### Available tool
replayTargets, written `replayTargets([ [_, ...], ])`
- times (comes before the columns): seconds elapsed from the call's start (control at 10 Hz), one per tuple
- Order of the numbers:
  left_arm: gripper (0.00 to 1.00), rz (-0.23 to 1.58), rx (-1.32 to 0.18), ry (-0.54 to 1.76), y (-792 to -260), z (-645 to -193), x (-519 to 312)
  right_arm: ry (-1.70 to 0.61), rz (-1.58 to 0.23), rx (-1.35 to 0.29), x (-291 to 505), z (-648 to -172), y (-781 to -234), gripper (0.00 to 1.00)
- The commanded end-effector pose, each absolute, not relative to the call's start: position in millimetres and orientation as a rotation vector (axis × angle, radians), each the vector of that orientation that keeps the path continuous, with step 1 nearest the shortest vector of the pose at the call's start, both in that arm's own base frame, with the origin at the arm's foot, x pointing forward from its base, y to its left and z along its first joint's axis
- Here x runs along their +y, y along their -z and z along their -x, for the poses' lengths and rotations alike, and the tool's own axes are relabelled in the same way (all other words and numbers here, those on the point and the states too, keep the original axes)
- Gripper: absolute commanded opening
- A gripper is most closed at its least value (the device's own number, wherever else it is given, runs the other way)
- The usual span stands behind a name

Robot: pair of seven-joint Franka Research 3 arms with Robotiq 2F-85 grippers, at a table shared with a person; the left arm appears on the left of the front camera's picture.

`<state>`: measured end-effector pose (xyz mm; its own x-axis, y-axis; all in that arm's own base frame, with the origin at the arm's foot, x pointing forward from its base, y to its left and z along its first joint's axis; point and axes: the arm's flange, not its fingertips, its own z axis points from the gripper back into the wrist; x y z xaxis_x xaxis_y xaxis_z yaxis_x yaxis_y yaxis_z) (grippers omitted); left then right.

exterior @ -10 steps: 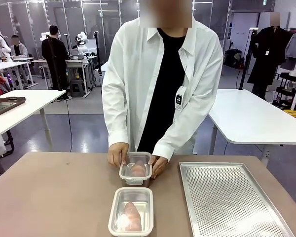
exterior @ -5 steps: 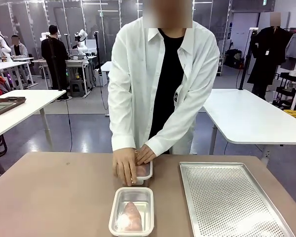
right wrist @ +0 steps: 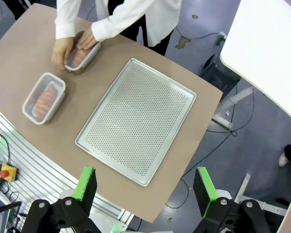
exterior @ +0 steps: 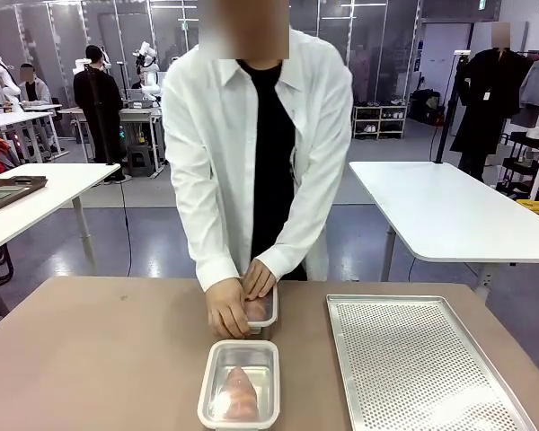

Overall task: Place the bread into the airtight container.
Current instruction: Pick up a Butter Roll and place it into an empty Airtight Container.

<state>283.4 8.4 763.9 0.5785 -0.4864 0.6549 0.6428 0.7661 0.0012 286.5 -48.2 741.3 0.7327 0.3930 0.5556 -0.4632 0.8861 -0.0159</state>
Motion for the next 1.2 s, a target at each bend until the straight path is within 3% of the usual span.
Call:
replayTargets([
  [0.0,1.0,0.24,-0.684,0.686,-764.2,-283.2,8.9,-0.48,-0.13,-0.58,-47.1,-286.1,-742.0,1.0],
  [1.1,1.0,0.24,-0.684,0.686,-764.2,-283.2,8.9,-0.48,-0.13,-0.58,-47.1,-286.1,-742.0,1.0],
])
